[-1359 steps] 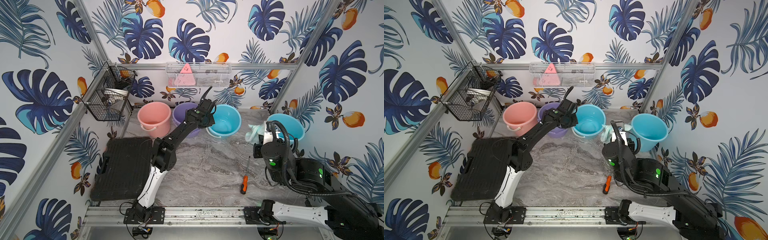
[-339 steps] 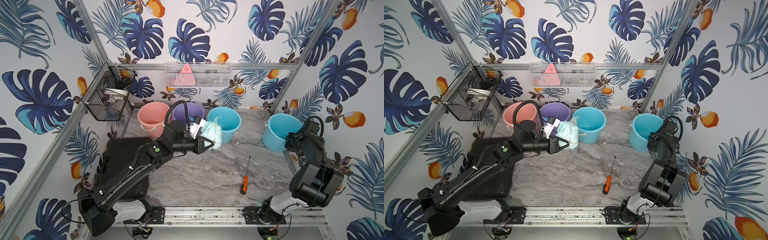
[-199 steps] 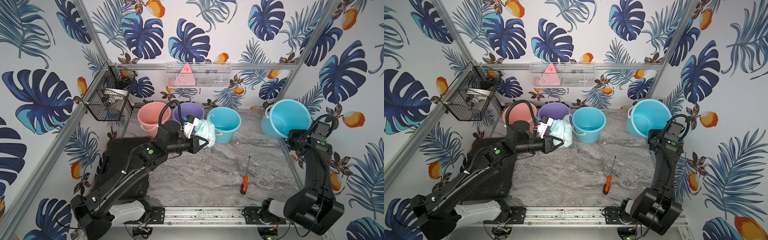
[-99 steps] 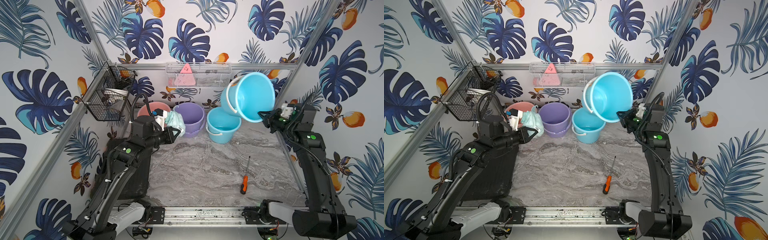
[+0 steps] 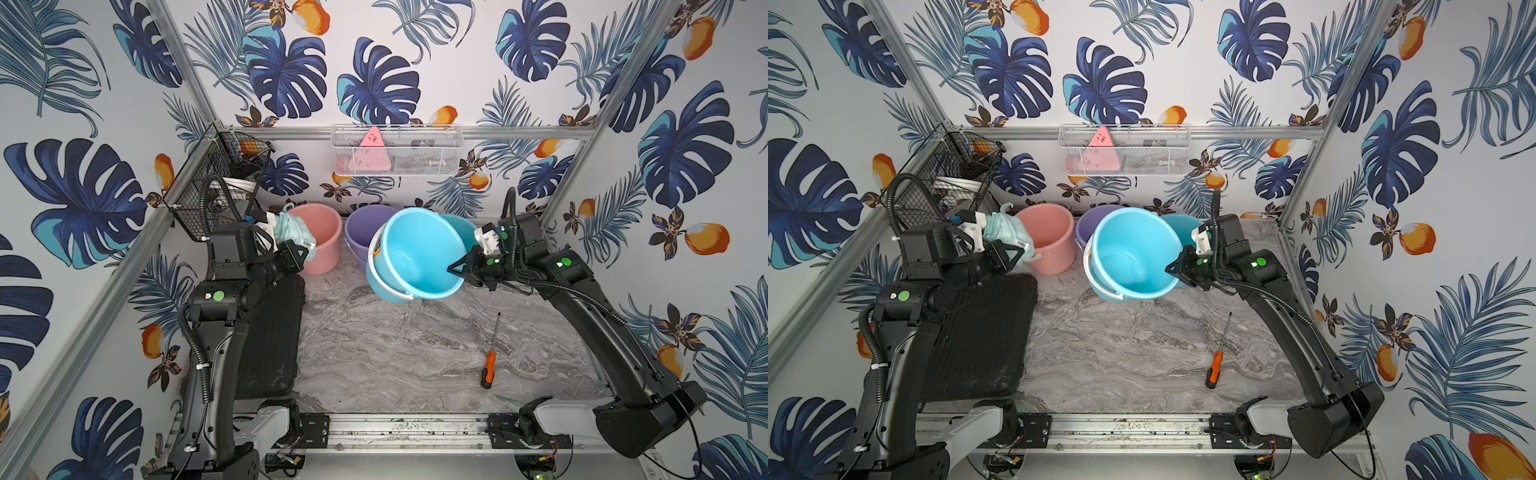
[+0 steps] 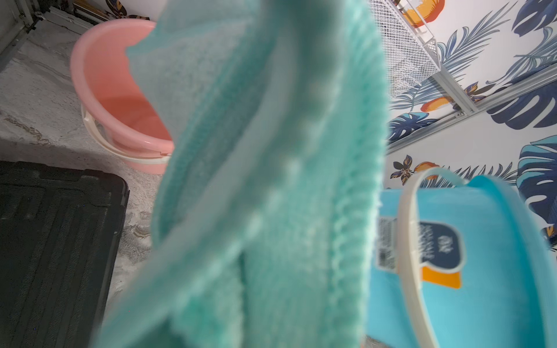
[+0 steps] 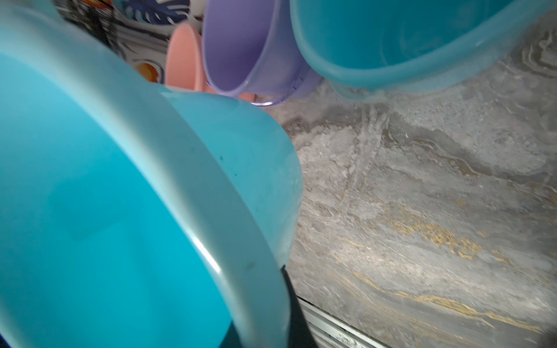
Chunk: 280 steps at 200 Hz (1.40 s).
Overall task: Wipe the inside of the bucket with a cloth
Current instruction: Place the bucket at the center of the board.
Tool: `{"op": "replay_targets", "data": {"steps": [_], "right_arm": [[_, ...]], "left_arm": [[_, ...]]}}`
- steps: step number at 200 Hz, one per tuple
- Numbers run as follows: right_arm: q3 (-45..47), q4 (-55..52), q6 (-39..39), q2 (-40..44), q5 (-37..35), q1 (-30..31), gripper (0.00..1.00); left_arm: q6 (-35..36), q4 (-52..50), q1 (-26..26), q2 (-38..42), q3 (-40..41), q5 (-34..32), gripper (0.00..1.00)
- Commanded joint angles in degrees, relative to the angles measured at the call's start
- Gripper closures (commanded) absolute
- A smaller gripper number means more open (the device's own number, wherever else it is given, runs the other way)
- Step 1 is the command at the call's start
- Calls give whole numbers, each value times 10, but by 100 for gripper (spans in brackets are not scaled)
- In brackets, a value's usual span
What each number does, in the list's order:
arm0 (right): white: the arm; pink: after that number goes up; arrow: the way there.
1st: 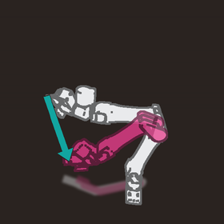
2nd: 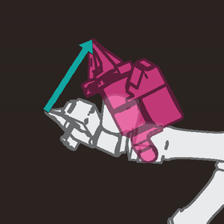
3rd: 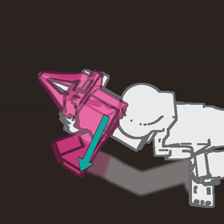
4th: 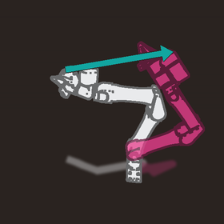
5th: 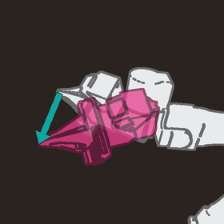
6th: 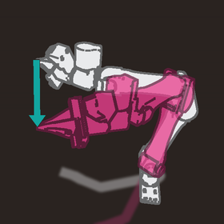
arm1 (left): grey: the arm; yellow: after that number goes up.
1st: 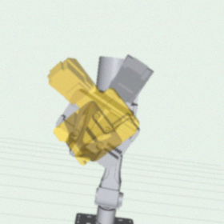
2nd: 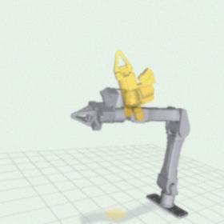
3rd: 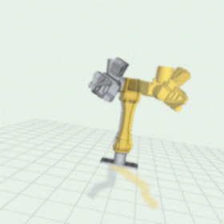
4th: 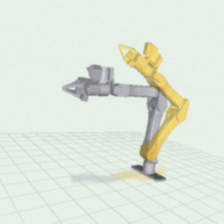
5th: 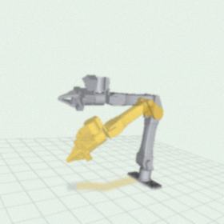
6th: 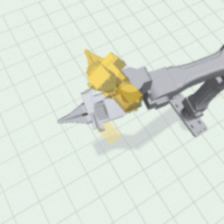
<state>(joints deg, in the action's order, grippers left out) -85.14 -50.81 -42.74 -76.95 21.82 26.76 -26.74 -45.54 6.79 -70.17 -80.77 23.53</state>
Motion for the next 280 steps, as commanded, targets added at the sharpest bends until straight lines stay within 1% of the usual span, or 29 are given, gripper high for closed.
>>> {"op": "replay_targets", "data": {"steps": [1,18,51,74,94,109,111,115,127,132,141,166,205,229,243,259,280], "right_arm": [[9,-63,37,-20,-65,49,100],[26,-68,38,-42,-91,87,100],[56,-56,28,-84,-134,140,100],[74,-45,25,-109,-153,151,99],[101,-9,21,-115,-146,152,96],[112,6,21,-118,-146,152,89],[113,6,21,-118,-147,153,88],[115,7,21,-118,-148,153,85],[116,8,23,-116,-151,152,70],[114,5,24,-113,-152,152,66],[109,0,27,-106,-156,152,62],[86,-22,29,-77,-186,152,55],[22,-63,38,-35,-219,145,52],[-16,-56,34,-11,-199,145,48],[-24,-25,19,12,-172,145,43],[-16,35,-8,42,-133,144,35],[10,142,-60,77,-73,143,27]], "left_arm": [[5,4,1,3,-6,15,100],[0,4,1,6,-5,25,100],[-8,5,-1,11,-4,59,100],[-7,3,-13,12,-4,84,100],[-10,9,-38,14,-1,98,100],[-15,19,-55,16,5,102,100],[-15,20,-68,15,5,102,100],[-16,22,-78,15,6,101,100],[-19,27,-97,14,8,100,100],[-20,29,-107,14,8,99,100],[-22,33,-124,13,8,96,100],[-25,46,-164,6,4,94,100],[-41,92,-212,-1,17,119,100],[-50,134,-239,-2,27,143,100],[-51,155,-254,-2,31,158,100],[-52,178,-269,1,34,174,100],[-54,199,-289,0,39,180,100]]}}
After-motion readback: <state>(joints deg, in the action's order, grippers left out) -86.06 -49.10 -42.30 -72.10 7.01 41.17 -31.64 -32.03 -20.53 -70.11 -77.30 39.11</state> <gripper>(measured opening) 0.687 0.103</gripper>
